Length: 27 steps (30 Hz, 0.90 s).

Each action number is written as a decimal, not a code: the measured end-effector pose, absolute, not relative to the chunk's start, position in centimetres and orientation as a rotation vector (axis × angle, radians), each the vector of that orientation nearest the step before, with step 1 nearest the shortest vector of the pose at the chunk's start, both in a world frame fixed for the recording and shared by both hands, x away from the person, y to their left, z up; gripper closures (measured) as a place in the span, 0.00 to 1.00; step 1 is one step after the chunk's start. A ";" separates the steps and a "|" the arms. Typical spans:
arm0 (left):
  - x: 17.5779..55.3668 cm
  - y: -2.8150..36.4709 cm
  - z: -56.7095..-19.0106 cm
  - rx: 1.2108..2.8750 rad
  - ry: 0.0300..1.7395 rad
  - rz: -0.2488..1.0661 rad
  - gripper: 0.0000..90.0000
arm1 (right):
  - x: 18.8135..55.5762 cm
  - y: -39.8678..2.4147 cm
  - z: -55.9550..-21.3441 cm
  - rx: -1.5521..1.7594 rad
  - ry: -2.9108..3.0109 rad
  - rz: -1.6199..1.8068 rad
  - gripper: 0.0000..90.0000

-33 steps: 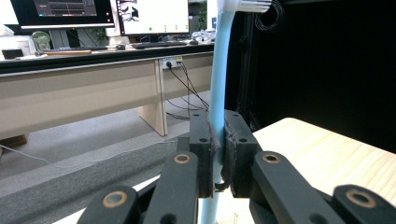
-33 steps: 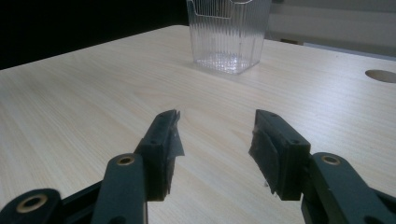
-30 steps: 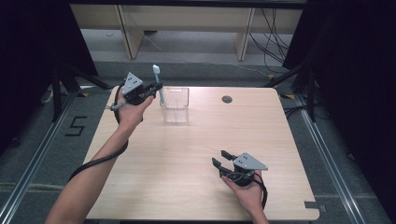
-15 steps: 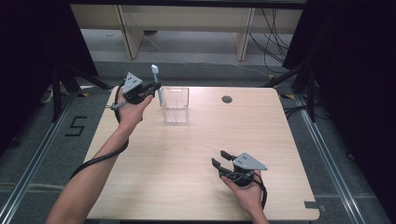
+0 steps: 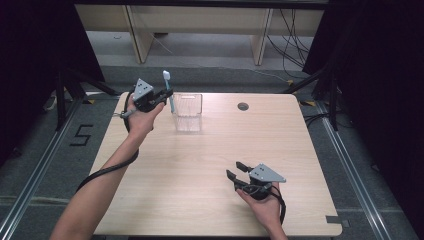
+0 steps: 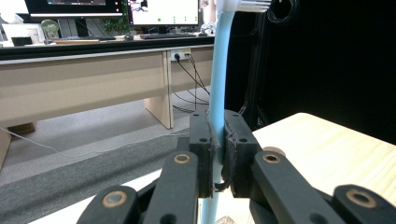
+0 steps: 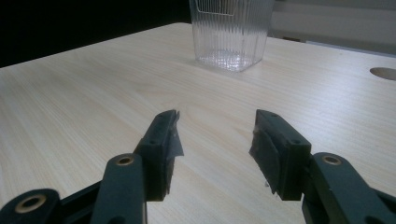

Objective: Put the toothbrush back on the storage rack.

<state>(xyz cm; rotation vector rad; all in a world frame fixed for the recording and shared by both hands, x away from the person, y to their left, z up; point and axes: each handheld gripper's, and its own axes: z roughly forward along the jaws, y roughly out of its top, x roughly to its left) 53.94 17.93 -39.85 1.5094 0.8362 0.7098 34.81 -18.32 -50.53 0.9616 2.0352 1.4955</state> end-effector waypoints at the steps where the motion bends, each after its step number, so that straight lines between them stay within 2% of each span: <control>1: 54.0 17.9 -39.9 1.511 0.838 0.710 0.92 | 34.8 -18.3 -50.5 0.960 2.031 1.495 0.56; 27: 54.3 17.5 -41.2 1.555 0.871 0.704 0.92 | 34.9 -18.2 -50.8 0.954 2.047 1.514 0.56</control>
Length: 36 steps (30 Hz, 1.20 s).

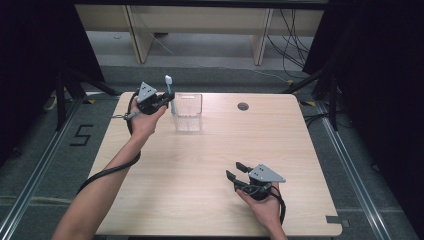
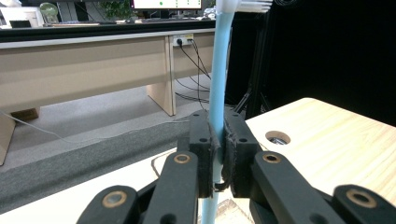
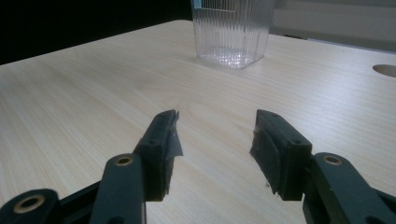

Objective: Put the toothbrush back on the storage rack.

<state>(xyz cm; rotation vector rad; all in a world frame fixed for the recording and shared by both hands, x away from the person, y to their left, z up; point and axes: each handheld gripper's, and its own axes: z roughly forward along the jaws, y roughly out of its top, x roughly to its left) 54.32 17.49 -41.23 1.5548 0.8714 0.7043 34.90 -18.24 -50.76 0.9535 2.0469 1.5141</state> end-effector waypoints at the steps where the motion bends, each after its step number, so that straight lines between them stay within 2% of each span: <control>1: 54.3 17.5 -41.3 1.555 0.874 0.703 0.92 | 34.9 -18.2 -50.8 0.954 2.047 1.514 0.56; 36: 54.6 17.3 -42.3 1.597 0.922 0.694 0.92 | 34.8 -18.1 -50.8 0.961 2.058 1.490 0.56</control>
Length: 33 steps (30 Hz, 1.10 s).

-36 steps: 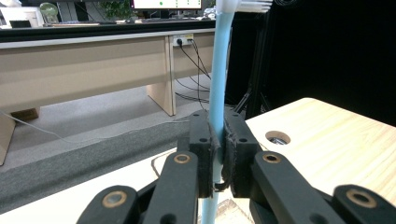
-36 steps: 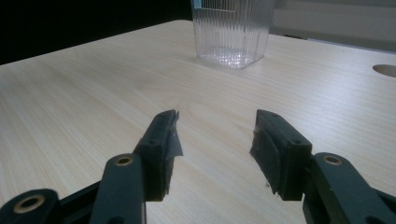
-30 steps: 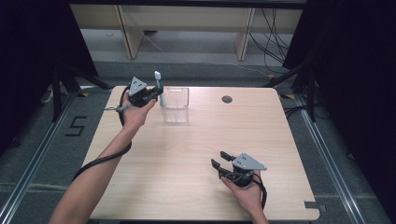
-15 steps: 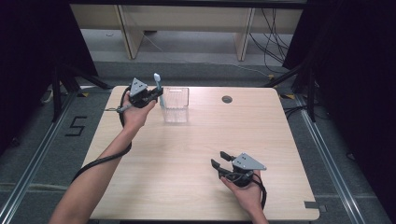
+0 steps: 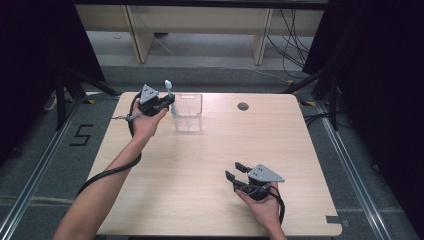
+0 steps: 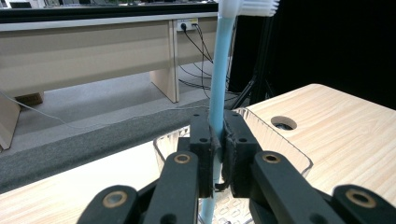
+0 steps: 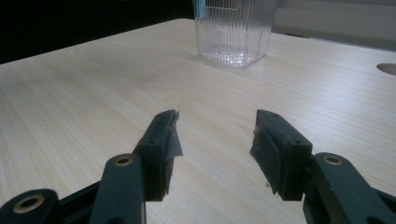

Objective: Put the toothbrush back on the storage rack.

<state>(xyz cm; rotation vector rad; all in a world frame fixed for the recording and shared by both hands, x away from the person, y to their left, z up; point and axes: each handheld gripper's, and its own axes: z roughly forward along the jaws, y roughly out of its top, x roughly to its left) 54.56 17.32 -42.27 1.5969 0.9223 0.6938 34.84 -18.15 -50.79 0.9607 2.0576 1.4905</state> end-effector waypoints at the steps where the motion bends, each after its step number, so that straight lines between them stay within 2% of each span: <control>1: 54.6 17.3 -42.3 1.599 0.925 0.694 0.92 | 34.8 -18.1 -50.8 0.973 2.060 1.492 0.56; 33: 54.6 17.5 -44.1 1.628 0.953 0.667 0.92 | 34.9 -18.0 -51.1 0.961 2.073 1.490 0.55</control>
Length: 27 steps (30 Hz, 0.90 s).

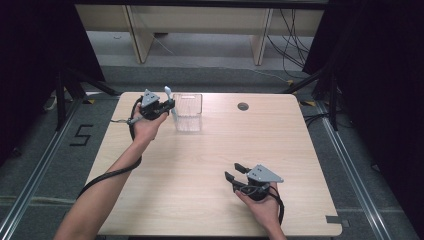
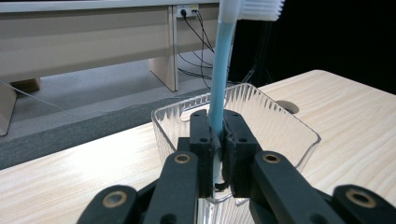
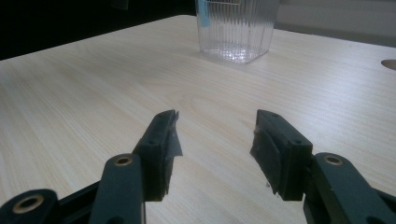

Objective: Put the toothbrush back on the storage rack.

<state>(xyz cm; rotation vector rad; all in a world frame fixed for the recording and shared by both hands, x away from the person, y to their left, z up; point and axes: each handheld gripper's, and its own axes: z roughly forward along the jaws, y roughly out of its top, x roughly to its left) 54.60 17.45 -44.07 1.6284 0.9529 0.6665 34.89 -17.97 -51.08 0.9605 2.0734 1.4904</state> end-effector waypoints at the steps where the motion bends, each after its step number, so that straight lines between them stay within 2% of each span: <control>1: 54.6 17.4 -44.1 1.629 0.954 0.664 0.92 | 34.9 -18.1 -51.0 0.950 2.075 1.472 0.55; 27: 54.8 17.4 -44.9 1.648 0.965 0.655 0.92 | 34.9 -18.1 -51.1 0.942 2.072 1.463 0.55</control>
